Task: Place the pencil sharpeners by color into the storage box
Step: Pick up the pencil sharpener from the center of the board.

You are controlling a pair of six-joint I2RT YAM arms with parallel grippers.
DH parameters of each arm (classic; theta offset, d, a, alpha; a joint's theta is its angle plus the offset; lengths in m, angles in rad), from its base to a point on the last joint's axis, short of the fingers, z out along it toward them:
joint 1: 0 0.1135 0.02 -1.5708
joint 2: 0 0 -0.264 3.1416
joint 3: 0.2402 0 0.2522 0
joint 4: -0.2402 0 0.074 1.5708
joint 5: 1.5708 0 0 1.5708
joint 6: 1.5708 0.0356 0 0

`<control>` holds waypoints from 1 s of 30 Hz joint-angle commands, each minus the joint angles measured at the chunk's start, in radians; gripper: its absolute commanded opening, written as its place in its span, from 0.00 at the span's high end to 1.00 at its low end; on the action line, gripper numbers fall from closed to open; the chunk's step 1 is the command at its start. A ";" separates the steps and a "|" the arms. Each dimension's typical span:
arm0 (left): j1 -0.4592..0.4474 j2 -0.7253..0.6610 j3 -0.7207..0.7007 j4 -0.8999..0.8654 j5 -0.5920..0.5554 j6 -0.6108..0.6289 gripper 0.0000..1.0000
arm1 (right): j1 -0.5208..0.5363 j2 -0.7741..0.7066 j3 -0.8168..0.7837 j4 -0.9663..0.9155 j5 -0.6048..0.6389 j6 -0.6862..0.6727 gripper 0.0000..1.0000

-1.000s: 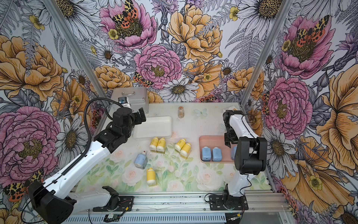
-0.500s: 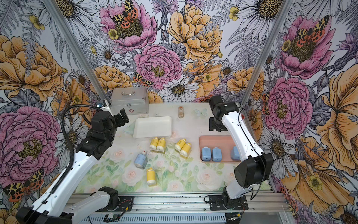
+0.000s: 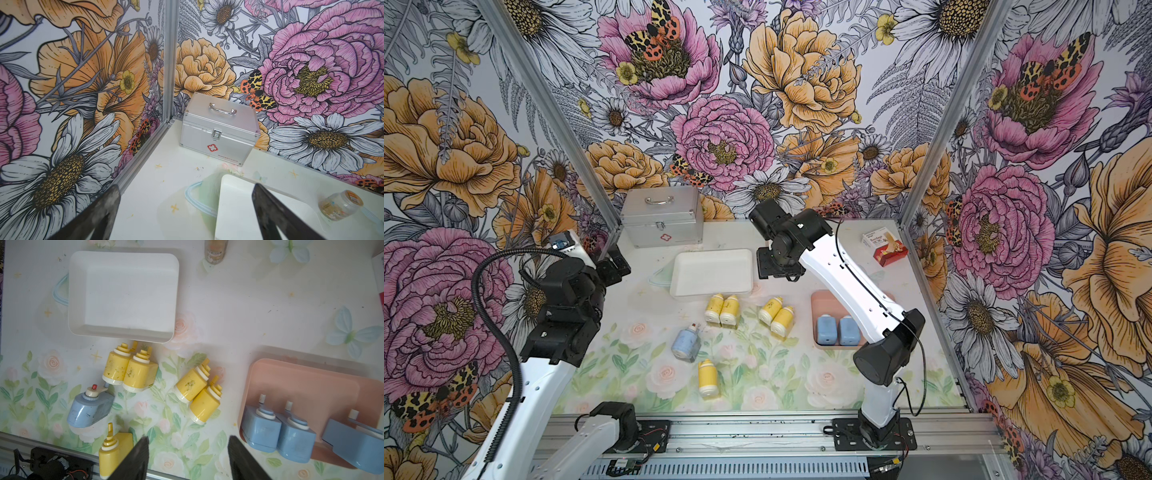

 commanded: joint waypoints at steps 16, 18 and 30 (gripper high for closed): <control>0.047 -0.088 -0.049 -0.022 -0.081 0.023 0.01 | 0.207 0.247 0.138 0.045 -0.090 0.303 0.33; 0.046 -0.092 -0.051 -0.022 -0.087 0.025 0.01 | 0.212 0.269 0.138 0.055 -0.112 0.323 0.32; 0.048 -0.112 -0.054 -0.022 -0.103 0.026 0.01 | 0.294 0.368 0.159 0.145 -0.157 0.485 0.29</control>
